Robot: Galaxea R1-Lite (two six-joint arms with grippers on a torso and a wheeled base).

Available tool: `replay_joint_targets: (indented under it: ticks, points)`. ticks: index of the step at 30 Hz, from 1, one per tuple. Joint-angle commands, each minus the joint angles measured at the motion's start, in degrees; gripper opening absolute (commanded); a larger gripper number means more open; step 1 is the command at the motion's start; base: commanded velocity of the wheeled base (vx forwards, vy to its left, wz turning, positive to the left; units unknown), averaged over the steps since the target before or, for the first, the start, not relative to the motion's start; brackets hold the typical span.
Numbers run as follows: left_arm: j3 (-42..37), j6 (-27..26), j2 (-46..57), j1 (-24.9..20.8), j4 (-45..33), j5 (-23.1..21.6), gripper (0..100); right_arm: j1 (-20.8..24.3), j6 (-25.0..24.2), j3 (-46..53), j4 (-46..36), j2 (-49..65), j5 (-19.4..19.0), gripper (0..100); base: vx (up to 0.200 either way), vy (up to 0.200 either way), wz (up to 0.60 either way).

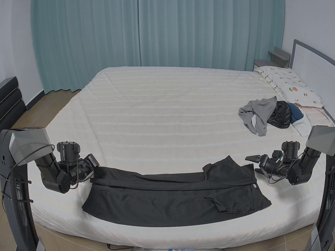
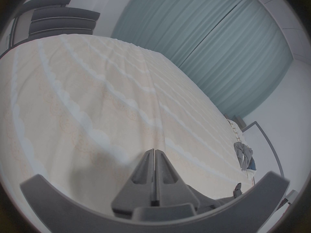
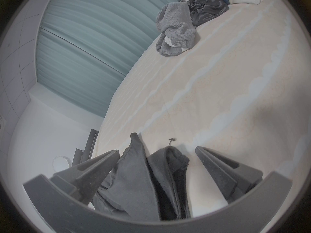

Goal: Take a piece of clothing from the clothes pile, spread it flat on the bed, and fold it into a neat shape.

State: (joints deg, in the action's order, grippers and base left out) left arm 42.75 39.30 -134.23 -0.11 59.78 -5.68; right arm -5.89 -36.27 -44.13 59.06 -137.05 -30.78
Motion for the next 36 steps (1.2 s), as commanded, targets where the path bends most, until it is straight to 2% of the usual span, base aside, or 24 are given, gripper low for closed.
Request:
replay_joint_targets:
  ticks: [1,5,6,24,28,29,32,33,36]
  points:
    - [-0.3,0.0,0.6,0.5,0.2,0.2,0,0.3,0.0,-1.3,0.0,-1.4,1.0,100,0.000,0.000,0.00]
    - [-1.0,0.0,1.6,1.3,0.3,0.2,0,0.6,-0.1,-2.0,-0.3,-1.7,1.6,100,0.000,0.000,0.00]
    - [-1.0,0.0,1.7,1.4,0.3,0.2,0,0.6,-0.1,-2.0,-0.2,-1.9,1.6,0,0.000,0.000,0.00]
    - [-2.1,1.3,1.6,1.7,0.3,0.1,0,-0.6,-0.4,-2.5,0.8,-1.6,2.8,0,0.000,0.000,0.00]
    - [-2.3,1.5,1.7,1.9,0.3,0.1,0,-1.1,-1.1,-2.5,1.5,-1.6,2.8,0,0.000,0.000,0.00]
    - [-2.5,1.5,1.7,1.9,0.3,0.1,0,-1.2,-2.9,-1.9,3.7,-1.7,3.4,0,0.000,0.000,0.00]
    - [-2.5,1.6,1.8,2.0,0.3,0.1,0,-0.9,-2.5,-1.0,4.0,-1.8,3.4,0,0.000,0.000,0.00]
    - [-2.7,1.6,1.8,2.0,0.3,0.1,0,-0.7,-2.5,-0.8,4.0,-1.8,3.4,100,0.000,0.000,0.00]
    - [-3.2,1.6,2.3,2.1,0.3,-0.4,0,-0.3,-2.7,-0.6,4.7,-1.5,3.4,100,0.000,0.000,0.00]
